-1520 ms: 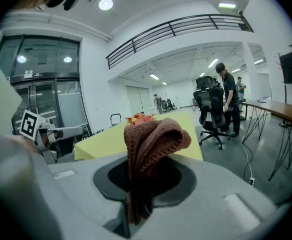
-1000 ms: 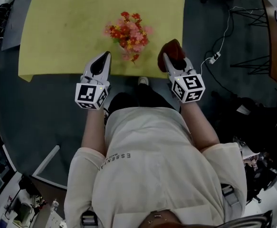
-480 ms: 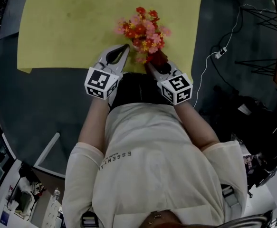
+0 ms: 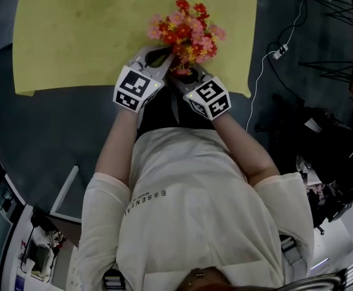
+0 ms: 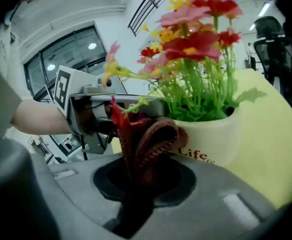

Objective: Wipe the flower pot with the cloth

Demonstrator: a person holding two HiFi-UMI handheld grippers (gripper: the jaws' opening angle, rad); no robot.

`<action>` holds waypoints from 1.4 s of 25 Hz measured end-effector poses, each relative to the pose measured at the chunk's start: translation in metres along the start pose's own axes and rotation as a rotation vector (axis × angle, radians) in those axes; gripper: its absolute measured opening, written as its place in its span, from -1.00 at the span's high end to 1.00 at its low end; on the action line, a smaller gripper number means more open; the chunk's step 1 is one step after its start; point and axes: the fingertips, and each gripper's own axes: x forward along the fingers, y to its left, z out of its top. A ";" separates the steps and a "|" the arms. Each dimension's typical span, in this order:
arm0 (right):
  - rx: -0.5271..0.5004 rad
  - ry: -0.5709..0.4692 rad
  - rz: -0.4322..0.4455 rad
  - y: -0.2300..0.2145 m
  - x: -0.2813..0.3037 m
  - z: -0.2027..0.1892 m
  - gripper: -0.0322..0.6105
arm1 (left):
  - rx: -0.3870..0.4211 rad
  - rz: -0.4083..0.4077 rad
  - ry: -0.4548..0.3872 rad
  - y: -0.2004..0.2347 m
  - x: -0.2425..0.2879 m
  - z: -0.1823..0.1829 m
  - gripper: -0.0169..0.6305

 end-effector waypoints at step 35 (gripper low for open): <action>-0.055 0.052 -0.140 -0.162 -0.043 0.051 0.71 | -0.101 0.094 -0.013 -0.004 0.000 -0.002 0.90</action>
